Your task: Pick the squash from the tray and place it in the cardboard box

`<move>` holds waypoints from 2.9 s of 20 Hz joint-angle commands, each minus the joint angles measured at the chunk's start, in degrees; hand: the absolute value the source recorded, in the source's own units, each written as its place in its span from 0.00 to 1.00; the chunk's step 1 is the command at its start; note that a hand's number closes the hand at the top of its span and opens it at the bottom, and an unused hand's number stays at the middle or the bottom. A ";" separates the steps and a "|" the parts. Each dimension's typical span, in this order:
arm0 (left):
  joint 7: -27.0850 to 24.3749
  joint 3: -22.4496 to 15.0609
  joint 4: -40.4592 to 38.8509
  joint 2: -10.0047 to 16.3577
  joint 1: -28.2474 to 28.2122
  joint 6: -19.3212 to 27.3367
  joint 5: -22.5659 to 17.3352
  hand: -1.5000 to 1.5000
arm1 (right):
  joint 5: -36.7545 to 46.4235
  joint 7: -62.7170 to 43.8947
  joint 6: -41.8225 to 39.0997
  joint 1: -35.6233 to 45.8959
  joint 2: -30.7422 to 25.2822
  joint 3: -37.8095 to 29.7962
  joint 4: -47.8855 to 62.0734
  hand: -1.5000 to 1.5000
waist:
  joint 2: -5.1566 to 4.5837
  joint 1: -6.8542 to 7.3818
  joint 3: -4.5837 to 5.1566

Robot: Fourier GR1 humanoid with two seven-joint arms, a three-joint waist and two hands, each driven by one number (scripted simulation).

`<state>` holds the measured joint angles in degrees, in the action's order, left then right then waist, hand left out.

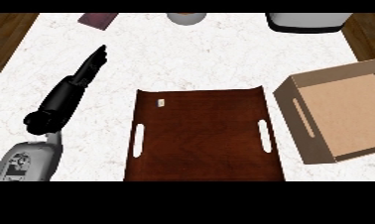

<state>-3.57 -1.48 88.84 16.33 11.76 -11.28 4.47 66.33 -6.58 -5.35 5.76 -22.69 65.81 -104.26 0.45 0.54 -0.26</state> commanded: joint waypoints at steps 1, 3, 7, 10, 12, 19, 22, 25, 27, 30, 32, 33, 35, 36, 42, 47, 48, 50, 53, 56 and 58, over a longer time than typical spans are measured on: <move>-0.47 0.39 -0.12 -0.02 -0.35 0.61 0.33 0.50 | -0.43 12.68 6.16 -0.92 -10.57 6.47 -11.57 1.00 | 0.46 -0.61 -0.06; -0.22 0.17 -0.83 -0.58 -0.27 0.96 0.50 0.50 | 0.90 15.99 9.19 -0.48 -16.61 6.81 -18.48 1.00 | 0.51 -1.87 0.02; -0.11 0.75 -0.53 -0.62 -0.22 1.92 0.87 0.50 | -3.17 19.99 15.18 -2.43 -25.63 3.30 -24.42 1.00 | -0.05 -2.86 0.02; 0.53 1.32 0.45 0.23 -1.11 1.73 0.77 0.50 | -7.75 17.65 20.20 -4.86 -25.44 -1.72 -25.70 1.00 | -0.11 -3.39 -0.04; 0.75 1.94 1.22 0.89 -0.54 1.93 0.89 0.50 | -11.30 15.96 21.82 -6.69 -24.76 -4.05 -25.32 1.00 | -0.35 -3.49 -0.06; -0.77 1.79 0.99 0.34 -1.45 1.82 0.67 0.50 | -18.02 11.59 25.60 -9.09 -22.40 -10.74 -24.03 1.00 | -1.16 -3.18 0.13; 0.54 1.79 1.16 0.27 -0.20 1.51 0.17 0.50 | -19.94 10.87 25.87 -8.42 -21.61 -13.04 -23.55 1.00 | -1.47 -2.88 0.15; -0.12 1.48 1.37 0.63 -1.08 1.86 1.31 0.50 | -24.88 10.65 26.96 -8.22 -23.70 -18.17 -22.38 1.00 | -1.57 -1.90 0.13; 0.13 0.97 1.74 0.49 -0.64 0.91 0.66 0.50 | -29.35 10.92 26.74 -5.30 -27.88 -26.50 -21.66 1.00 | -1.61 -0.94 0.10; 0.64 0.11 1.35 -0.15 0.74 1.01 1.14 0.50 | -39.35 15.33 23.62 -3.72 -35.90 -34.86 -17.42 1.00 | -1.73 -0.52 0.05; 0.21 1.29 1.29 0.88 0.70 -0.07 0.00 0.50 | -44.76 17.34 19.01 -3.11 -41.39 -38.97 -13.03 1.00 | -1.56 -0.01 0.16; -0.60 0.25 1.22 -0.17 0.59 0.38 0.55 0.50 | -45.81 19.77 17.50 -2.93 -42.67 -39.47 -7.45 1.00 | -1.99 0.66 0.09; -0.89 0.22 0.70 0.46 -0.41 0.40 1.44 0.50 | -50.75 25.36 13.05 -3.05 -46.59 -41.45 -1.97 1.00 | -1.63 0.79 0.12; -2.14 -0.28 -0.28 -0.13 -0.44 0.06 1.31 0.50 | -52.74 29.01 11.53 -1.51 -47.02 -42.89 2.09 1.00 | -1.85 1.30 0.11; -1.47 -1.83 -0.77 -1.85 1.64 0.03 1.64 0.50 | -51.81 46.45 0.55 5.21 -51.08 -44.84 24.11 1.00 | -1.92 3.31 0.09; -0.59 -1.25 -0.48 -1.64 4.07 0.21 2.04 0.50 | -44.84 58.84 -6.18 12.17 -47.61 -40.15 35.38 0.00 | -1.64 3.60 0.12; 1.85 -2.51 0.30 -2.36 4.09 -0.03 2.15 0.50 | -45.75 63.52 -7.60 13.80 -48.49 -41.53 39.44 0.00 | -1.67 3.83 0.06; 1.62 -2.03 0.82 -2.61 2.50 0.07 1.62 0.50 | -43.57 68.31 -7.46 15.48 -43.87 -39.49 41.30 0.00 | -1.36 3.29 0.09; 0.40 -2.44 -0.46 -2.86 3.47 0.39 2.58 0.50 | -52.33 74.86 -13.29 17.29 -42.80 -42.76 43.66 0.00 | -1.32 2.45 0.10; -0.74 -0.96 -1.20 -1.41 3.02 -0.20 2.01 0.50 | -67.06 70.14 -20.64 15.26 -36.53 -44.61 42.28 0.00 | -1.71 2.69 0.07; -0.26 -1.24 -1.04 -1.80 2.56 0.49 2.54 0.50 | -74.45 68.03 -25.98 14.09 -36.13 -45.49 43.24 0.00 | -1.59 2.15 0.11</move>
<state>-3.43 -2.65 87.91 14.64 15.03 -11.30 6.49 3.52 55.71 -16.41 20.42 -62.38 22.22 -63.75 -1.11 3.08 -0.17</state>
